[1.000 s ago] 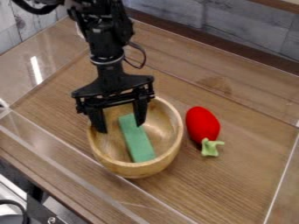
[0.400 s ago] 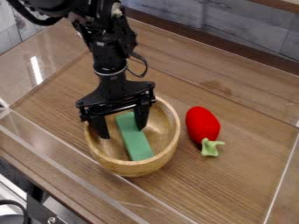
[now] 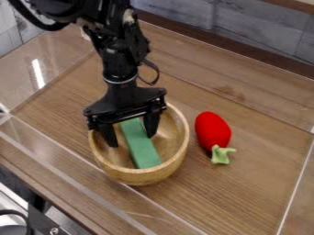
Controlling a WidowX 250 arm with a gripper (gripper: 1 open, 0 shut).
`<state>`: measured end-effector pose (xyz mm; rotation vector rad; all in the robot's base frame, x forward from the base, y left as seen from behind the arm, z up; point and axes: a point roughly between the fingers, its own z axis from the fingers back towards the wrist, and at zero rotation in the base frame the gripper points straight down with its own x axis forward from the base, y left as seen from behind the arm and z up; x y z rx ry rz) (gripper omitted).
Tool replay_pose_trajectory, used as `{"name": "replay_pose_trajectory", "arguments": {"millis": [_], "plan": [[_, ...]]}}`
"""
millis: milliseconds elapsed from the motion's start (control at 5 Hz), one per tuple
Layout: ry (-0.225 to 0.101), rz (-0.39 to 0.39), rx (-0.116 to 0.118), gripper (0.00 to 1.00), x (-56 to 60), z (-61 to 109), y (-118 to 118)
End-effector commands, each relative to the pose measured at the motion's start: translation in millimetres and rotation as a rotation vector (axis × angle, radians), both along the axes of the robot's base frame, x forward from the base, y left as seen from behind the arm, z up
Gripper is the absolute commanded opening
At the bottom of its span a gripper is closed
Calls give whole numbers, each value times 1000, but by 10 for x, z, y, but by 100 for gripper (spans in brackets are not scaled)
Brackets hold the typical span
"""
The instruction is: Remove the green stick from the brown bowl and put it on the table
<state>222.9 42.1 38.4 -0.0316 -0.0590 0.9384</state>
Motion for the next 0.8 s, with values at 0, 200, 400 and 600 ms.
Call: {"name": "replay_pose_trajectory", "arguments": {"millis": [0,200,400,600], "plan": [[-41,-13,32,100,62,66,9],[-50,-20,52,100,82,59,24],[-55,-30,62,100,107,54,32],[-57,-39,71,100,132,51,37]]}}
